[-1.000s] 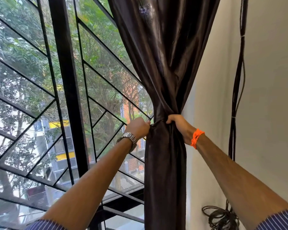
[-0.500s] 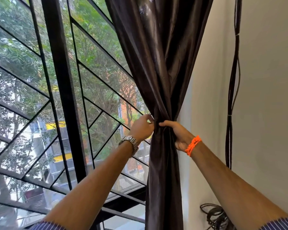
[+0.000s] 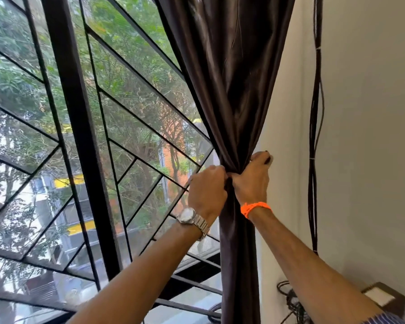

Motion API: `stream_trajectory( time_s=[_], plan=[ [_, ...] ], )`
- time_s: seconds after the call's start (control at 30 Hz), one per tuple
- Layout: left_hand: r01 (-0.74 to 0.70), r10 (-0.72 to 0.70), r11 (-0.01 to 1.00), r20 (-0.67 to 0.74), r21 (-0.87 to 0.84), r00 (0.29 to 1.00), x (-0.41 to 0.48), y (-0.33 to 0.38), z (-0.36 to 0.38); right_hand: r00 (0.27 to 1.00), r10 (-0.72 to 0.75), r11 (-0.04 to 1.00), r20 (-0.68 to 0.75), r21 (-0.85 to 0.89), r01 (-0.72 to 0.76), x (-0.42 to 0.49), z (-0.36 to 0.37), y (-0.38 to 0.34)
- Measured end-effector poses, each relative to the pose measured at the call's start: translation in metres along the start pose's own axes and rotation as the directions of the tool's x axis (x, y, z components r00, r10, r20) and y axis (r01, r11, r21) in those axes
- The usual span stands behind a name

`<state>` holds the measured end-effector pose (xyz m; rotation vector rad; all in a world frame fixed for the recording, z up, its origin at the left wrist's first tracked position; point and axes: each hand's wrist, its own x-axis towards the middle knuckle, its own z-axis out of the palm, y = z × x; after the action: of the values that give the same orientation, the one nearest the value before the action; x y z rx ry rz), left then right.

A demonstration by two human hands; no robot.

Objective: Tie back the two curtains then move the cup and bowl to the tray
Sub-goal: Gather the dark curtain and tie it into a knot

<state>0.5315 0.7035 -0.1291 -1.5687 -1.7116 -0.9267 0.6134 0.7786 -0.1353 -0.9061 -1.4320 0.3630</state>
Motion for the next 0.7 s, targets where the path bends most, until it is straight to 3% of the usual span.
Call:
stream_trajectory(
  time_s=[0.1,0.23,0.37,0.5,0.57,0.63,0.7],
  plan=[
    [-0.151,0.128,0.974,-0.139,-0.166,0.982,-0.008,0.003,0.003,0.988,-0.148,0.977,-0.037,0.152,0.152,-0.015,-0.007,-0.001],
    [-0.203,0.128,0.838,-0.180,-0.506,0.975,-0.012,-0.011,0.006,0.944,-0.317,0.929,0.090,0.232,0.290,-0.018,-0.023,0.011],
    [-0.275,0.176,0.795,-0.228,-0.540,0.958,-0.010,-0.015,0.010,0.840,-0.445,0.886,0.312,0.289,0.362,-0.017,-0.044,0.017],
    [-0.316,0.189,0.790,-0.282,-0.526,0.941,-0.010,-0.013,0.014,0.827,-0.504,0.863,0.249,0.181,0.472,-0.002,-0.060,-0.002],
    [-0.299,0.146,0.780,-0.305,-0.549,0.941,-0.013,-0.008,0.015,0.870,-0.444,0.889,0.212,0.220,0.401,0.001,-0.062,-0.012],
    [-0.246,0.066,0.770,-0.309,-0.589,0.949,-0.015,-0.003,0.015,0.936,-0.274,0.929,0.221,0.313,0.198,0.002,-0.062,-0.018],
    [-0.172,-0.037,0.752,-0.302,-0.636,0.953,-0.016,0.001,0.016,0.942,-0.148,0.918,0.302,0.397,0.017,0.003,-0.064,-0.023]
  ],
)
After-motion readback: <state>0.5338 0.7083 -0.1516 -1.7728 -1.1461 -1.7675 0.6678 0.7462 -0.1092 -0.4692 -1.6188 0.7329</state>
